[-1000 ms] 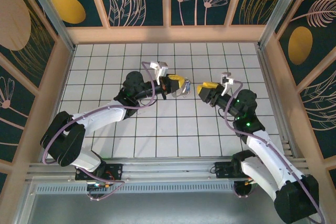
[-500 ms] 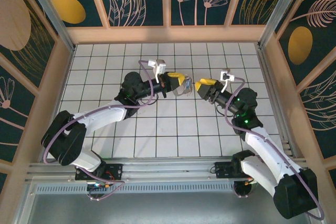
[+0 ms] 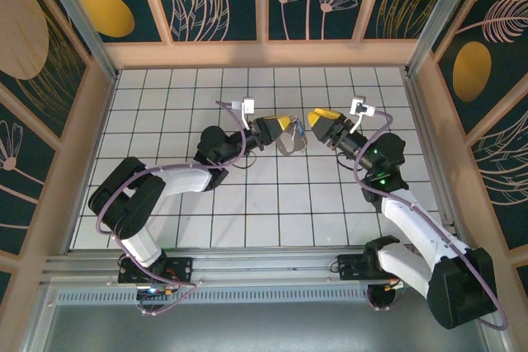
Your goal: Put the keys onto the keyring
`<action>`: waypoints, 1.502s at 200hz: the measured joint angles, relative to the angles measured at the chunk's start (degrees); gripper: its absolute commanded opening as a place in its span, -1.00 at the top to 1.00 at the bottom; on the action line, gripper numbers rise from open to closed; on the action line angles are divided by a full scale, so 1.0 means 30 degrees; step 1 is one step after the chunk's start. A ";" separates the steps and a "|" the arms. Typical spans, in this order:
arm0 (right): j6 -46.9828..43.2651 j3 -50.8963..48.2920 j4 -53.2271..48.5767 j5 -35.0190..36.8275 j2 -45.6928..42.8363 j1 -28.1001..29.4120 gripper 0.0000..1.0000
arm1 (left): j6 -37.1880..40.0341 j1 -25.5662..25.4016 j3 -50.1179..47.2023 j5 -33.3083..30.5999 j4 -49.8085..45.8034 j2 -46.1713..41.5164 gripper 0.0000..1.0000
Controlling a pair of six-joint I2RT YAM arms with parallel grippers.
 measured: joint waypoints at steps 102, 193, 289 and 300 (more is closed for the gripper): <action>0.0998 0.0051 0.1668 -0.0087 0.2047 0.0758 0.22 | -0.1362 -0.0444 0.0015 -0.0240 0.0860 0.0102 1.00; 0.0583 0.0452 0.1807 0.0000 0.3053 0.1224 0.81 | -0.1355 -0.0495 0.0335 -0.0233 0.0889 0.0197 1.00; -0.0240 0.1115 0.0444 0.0102 0.3060 0.1005 1.00 | 0.0131 -0.0474 0.1275 -0.0648 -0.1392 0.0131 0.38; -0.0488 0.1311 0.0007 -0.0291 0.3067 0.0998 1.00 | 0.0860 -0.0488 0.1421 -0.0831 -0.2623 -0.0299 0.11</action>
